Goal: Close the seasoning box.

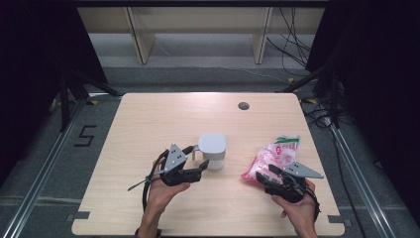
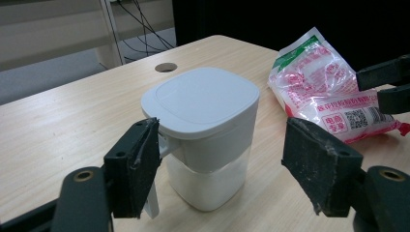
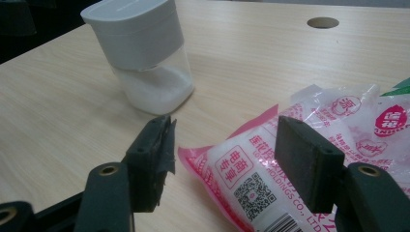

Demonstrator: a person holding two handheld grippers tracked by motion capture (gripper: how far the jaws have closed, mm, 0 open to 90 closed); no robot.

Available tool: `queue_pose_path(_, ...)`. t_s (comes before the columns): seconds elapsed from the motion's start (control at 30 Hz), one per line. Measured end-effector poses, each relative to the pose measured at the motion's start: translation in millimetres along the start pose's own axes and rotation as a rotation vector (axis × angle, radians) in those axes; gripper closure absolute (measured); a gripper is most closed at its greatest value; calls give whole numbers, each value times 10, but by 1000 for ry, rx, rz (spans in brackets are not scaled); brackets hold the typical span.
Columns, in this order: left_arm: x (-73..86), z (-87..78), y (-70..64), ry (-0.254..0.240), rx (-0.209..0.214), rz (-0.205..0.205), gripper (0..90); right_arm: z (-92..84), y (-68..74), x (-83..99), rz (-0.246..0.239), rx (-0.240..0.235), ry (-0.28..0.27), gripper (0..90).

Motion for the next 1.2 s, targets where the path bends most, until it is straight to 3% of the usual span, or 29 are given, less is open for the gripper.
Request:
queue_pose_path(0.17,49,-24,-14,-6,2,-11,285,-11,24,3,15,0,0,394)
queue_pose_path(0.27,76,-20,-6,-7,3,-2,281,-7,10,2,-11,6,-1,394)
queue_pose_path(0.37,109,-21,-24,1,-6,-12,271,-5,33,1,9,-6,-3,391)
queue_pose_path(0.5,146,-30,-53,10,-13,-9,260,-2,43,-3,7,-14,-4,341)
queue_pose_path(0.53,153,-26,-67,7,-7,-9,257,8,94,-2,54,-35,-14,331)
queue_pose_path(0.57,163,-25,-84,6,-6,-20,257,20,77,-8,16,-49,-20,320)
queue_pose_path(0.7,198,-23,-139,0,-1,-23,254,15,156,0,24,-59,1,298)
queue_pose_path(0.73,208,-31,-150,0,-3,-20,254,34,139,-7,-9,-67,-20,291)
queue_pose_path(0.77,217,-47,-154,9,-6,-2,253,25,175,1,23,-66,-16,286)
queue_pose_path(0.8,228,-56,-169,8,-2,-5,251,25,152,-2,-12,-63,-20,280)
queue_pose_path(0.83,236,-62,-182,1,-2,-12,250,23,172,2,6,-76,-21,275)
queue_pose_path(0.87,246,-67,-198,-3,3,-24,248,16,151,4,-26,-65,-18,274)
queue_pose_path(0.9,254,-83,-203,5,-6,-12,247,-3,195,21,17,-77,4,273)
queue_pose_path(0.93,259,-90,-212,3,-4,8,247,15,180,17,-15,-88,-16,269)
queue_pose_path(1.0,292,-97,-254,8,5,2,245,0,210,27,-5,-90,-9,255)
queue_pose_path(1.03,309,-96,-269,8,12,-4,244,-4,198,26,-30,-84,-15,245)
queue_pose_path(1.07,323,-104,-271,12,8,6,243,-9,234,40,5,-94,-7,242)
queue_pose_path(1.1,340,-108,-275,19,2,5,243,-12,215,44,-20,-88,-8,239)
queue_pose_path(1.17,371,-108,-276,22,1,17,242,-34,227,62,-21,-97,5,232)
queue_pose_path(1.2,390,-118,-285,30,-2,11,241,-35,262,76,7,-109,1,230)
Point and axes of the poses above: each handheld gripper's, and its own axes: z roughly forward along the jaws, x roughly out of its underside, y roughly to its left, the point moved 5 cm from there along z, roughly forward along the jaws, and after that the axes turned 2 degrees about -z, right-handed, at the moved point
